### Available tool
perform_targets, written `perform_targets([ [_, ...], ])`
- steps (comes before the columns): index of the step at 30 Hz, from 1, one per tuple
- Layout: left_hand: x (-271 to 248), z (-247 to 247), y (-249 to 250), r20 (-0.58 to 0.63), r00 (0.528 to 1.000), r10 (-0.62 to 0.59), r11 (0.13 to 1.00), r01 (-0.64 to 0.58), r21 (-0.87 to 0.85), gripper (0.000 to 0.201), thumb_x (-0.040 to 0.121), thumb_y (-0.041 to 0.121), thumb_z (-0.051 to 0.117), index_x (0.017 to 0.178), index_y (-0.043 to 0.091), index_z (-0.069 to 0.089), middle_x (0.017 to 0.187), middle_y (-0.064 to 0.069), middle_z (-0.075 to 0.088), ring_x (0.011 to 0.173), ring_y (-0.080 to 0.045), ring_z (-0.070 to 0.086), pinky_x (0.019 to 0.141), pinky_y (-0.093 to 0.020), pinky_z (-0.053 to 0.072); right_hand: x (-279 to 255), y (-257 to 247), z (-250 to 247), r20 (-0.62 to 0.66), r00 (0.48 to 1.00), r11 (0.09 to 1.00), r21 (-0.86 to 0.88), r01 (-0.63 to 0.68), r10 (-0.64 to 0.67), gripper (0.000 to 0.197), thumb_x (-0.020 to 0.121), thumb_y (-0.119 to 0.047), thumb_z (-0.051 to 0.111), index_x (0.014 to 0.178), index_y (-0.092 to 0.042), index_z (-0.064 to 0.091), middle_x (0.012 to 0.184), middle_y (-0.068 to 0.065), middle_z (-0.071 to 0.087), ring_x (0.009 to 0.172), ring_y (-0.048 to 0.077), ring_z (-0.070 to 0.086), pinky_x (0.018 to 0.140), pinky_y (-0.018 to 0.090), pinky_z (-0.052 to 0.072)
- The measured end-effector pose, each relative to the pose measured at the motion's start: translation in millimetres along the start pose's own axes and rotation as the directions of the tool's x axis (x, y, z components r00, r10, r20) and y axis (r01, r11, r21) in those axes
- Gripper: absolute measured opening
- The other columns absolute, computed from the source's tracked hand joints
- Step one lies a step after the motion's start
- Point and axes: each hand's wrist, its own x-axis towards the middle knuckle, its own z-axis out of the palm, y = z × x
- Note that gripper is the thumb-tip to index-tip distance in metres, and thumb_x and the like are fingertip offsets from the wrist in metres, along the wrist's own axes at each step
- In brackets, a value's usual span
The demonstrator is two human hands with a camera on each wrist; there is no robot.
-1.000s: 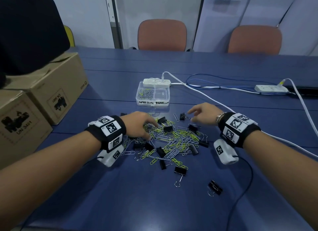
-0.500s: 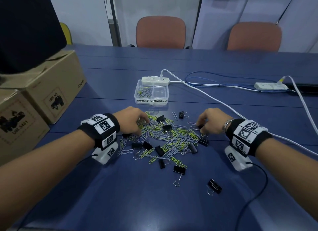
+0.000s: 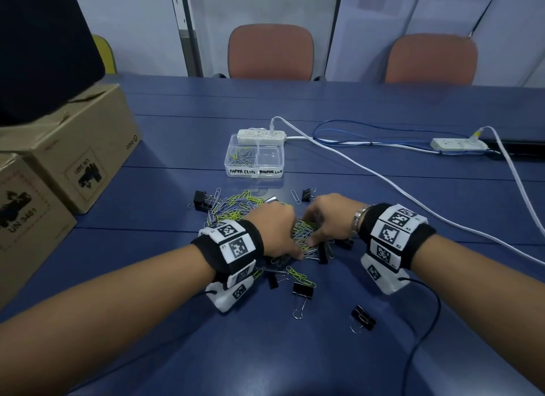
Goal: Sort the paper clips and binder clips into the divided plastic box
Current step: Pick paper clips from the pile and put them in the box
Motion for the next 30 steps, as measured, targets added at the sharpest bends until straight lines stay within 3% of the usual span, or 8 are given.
perform_targets([
  [3, -0.1, 0.2, -5.1, 0.007, 1.0, 0.004, 0.998, -0.004, -0.059, 0.035, 0.071, 0.044, 0.083, 0.088, 0.015, 0.076, 0.088, -0.003, 0.072, 0.084, -0.023, 0.065, 0.067, -0.027, 0.049, -2.2, 1.4, -0.9, -0.004, 1.0, 0.999, 0.045, -0.015, 0.015, 0.046, 0.075, -0.042, 0.081, 0.116, -0.022, 0.07, 0.109, -0.001, 0.07, 0.088, 0.015, 0.06, 0.075, 0.026, 0.046],
  [7, 1.0, -1.3, -9.3, 0.008, 1.0, 0.015, 0.995, -0.014, -0.102, 0.022, 0.073, 0.031, 0.083, 0.089, 0.016, 0.077, 0.089, -0.003, 0.074, 0.076, -0.019, 0.059, 0.066, -0.026, 0.047, -4.4, -3.3, -1.9, 0.015, 1.0, 0.999, 0.031, 0.007, -0.007, 0.054, 0.073, -0.047, 0.081, 0.118, -0.021, 0.068, 0.109, -0.002, 0.069, 0.092, 0.016, 0.061, 0.079, 0.028, 0.05],
  [12, 4.1, -7.2, -12.9, 0.023, 0.999, 0.048, 0.993, -0.045, -0.111, 0.014, 0.075, 0.013, 0.078, 0.088, 0.017, 0.079, 0.085, -0.001, 0.076, 0.081, -0.02, 0.069, 0.069, -0.025, 0.052, -3.0, -8.2, -0.1, -0.021, 1.0, 1.0, 0.007, 0.012, -0.012, 0.034, 0.073, -0.024, 0.084, 0.105, -0.019, 0.074, 0.1, -0.001, 0.073, 0.095, 0.019, 0.067, 0.081, 0.03, 0.055],
  [17, 9.1, -10.5, -22.2, 0.076, 0.996, 0.035, 0.987, -0.023, -0.156, 0.015, 0.071, 0.013, 0.083, 0.085, 0.015, 0.078, 0.081, -0.003, 0.076, 0.074, -0.018, 0.069, 0.065, -0.025, 0.054, -1.0, -7.5, 0.1, -0.037, 0.999, 0.999, -0.029, 0.025, -0.026, 0.017, 0.076, -0.019, 0.081, 0.091, -0.018, 0.073, 0.087, 0.0, 0.068, 0.09, 0.024, 0.068, 0.08, 0.036, 0.058],
  [21, 11.3, -21.4, -32.0, 0.067, 0.998, 0.009, 0.963, 0.01, -0.268, 0.016, 0.071, 0.014, 0.088, 0.082, 0.015, 0.077, 0.078, 0.0, 0.074, 0.056, -0.009, 0.062, 0.06, -0.023, 0.054, -4.6, -2.3, -7.0, -0.055, 0.998, 1.0, -0.011, 0.019, -0.019, 0.02, 0.078, -0.023, 0.08, 0.097, -0.017, 0.074, 0.094, -0.001, 0.072, 0.088, 0.021, 0.066, 0.079, 0.033, 0.056],
  [26, 12.6, -46.7, -49.2, 0.066, 0.998, -0.023, 0.876, 0.052, -0.479, 0.014, 0.072, 0.004, 0.086, 0.076, 0.011, 0.075, 0.068, -0.003, 0.074, 0.057, -0.019, 0.069, 0.066, -0.032, 0.063, -10.5, 7.1, -28.7, -0.093, 0.995, 0.999, 0.041, 0.02, -0.016, 0.015, 0.078, -0.024, 0.08, 0.07, -0.026, 0.067, 0.064, -0.016, 0.057, 0.072, 0.014, 0.058, 0.068, 0.024, 0.044],
  [28, 12.3, -57.3, -54.0, 0.05, 0.998, -0.023, 0.852, 0.046, -0.521, 0.014, 0.072, 0.003, 0.086, 0.075, 0.011, 0.075, 0.062, -0.002, 0.072, 0.052, -0.017, 0.066, 0.059, -0.027, 0.06, -12.0, 8.5, -37.7, -0.109, 0.994, 0.997, 0.064, 0.035, -0.028, 0.008, 0.077, -0.026, 0.081, 0.077, -0.024, 0.073, 0.065, -0.014, 0.062, 0.072, 0.016, 0.062, 0.069, 0.026, 0.048],
  [30, 12.9, -66.7, -59.7, 0.029, 0.999, -0.029, 0.828, 0.04, -0.56, 0.012, 0.072, 0.001, 0.085, 0.077, 0.006, 0.075, 0.063, -0.006, 0.071, 0.053, -0.019, 0.065, 0.058, -0.027, 0.059, -14.2, 9.5, -46.9, -0.129, 0.99, 0.994, 0.094, 0.061, -0.048, 0.019, 0.077, -0.029, 0.081, 0.094, -0.021, 0.077, 0.078, -0.006, 0.072, 0.079, 0.017, 0.066, 0.076, 0.029, 0.053],
])
